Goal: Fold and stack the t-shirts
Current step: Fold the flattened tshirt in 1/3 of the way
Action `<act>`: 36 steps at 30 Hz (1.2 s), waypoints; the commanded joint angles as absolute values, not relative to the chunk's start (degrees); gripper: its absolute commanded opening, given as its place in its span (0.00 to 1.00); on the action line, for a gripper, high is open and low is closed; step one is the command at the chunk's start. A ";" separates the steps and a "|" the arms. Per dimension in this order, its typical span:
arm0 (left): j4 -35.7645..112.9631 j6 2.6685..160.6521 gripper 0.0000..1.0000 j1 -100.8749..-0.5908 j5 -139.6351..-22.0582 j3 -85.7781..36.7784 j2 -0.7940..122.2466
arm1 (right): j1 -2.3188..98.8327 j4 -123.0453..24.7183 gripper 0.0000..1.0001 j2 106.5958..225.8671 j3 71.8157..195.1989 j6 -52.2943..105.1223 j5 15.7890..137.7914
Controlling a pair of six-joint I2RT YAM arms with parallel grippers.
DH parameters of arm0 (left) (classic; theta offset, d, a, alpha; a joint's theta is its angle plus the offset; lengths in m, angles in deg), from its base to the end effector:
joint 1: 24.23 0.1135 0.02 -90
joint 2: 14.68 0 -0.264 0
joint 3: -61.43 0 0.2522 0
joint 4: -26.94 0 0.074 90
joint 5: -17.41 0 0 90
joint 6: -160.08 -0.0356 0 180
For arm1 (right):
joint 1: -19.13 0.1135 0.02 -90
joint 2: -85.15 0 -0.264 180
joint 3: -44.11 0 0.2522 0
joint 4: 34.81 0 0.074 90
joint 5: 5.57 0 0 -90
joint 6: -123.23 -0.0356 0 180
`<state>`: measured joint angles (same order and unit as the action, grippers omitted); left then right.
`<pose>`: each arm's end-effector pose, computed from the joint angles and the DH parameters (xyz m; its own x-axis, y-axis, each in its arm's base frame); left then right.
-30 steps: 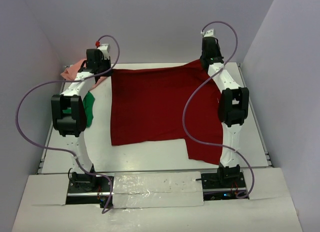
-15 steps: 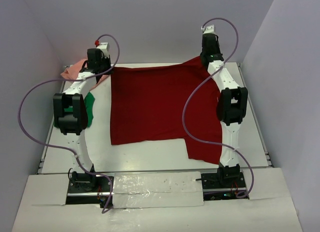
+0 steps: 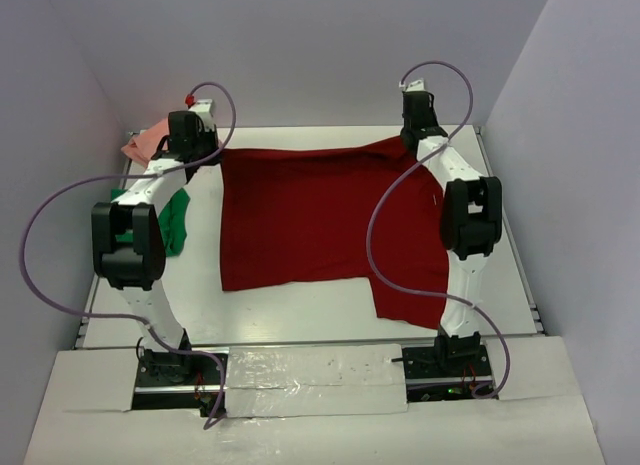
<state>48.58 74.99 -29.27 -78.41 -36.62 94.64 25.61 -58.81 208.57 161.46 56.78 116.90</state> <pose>0.4445 -0.0428 0.2539 -0.5540 -0.0366 -0.8317 0.1252 0.9840 -0.1267 0.5051 0.0381 0.2551 -0.6028 -0.4077 -0.6859 0.1370 0.7939 -0.5924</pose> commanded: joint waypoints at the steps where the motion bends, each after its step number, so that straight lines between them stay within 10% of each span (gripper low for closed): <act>1: 46.15 74.74 0.00 -28.72 -78.83 -34.52 88.77 | 24.76 -53.85 0.00 201.35 158.61 57.31 117.65; 36: 60.47 72.81 0.00 -29.07 -88.49 -19.66 82.00 | 24.05 -72.38 0.00 185.88 142.34 52.48 110.27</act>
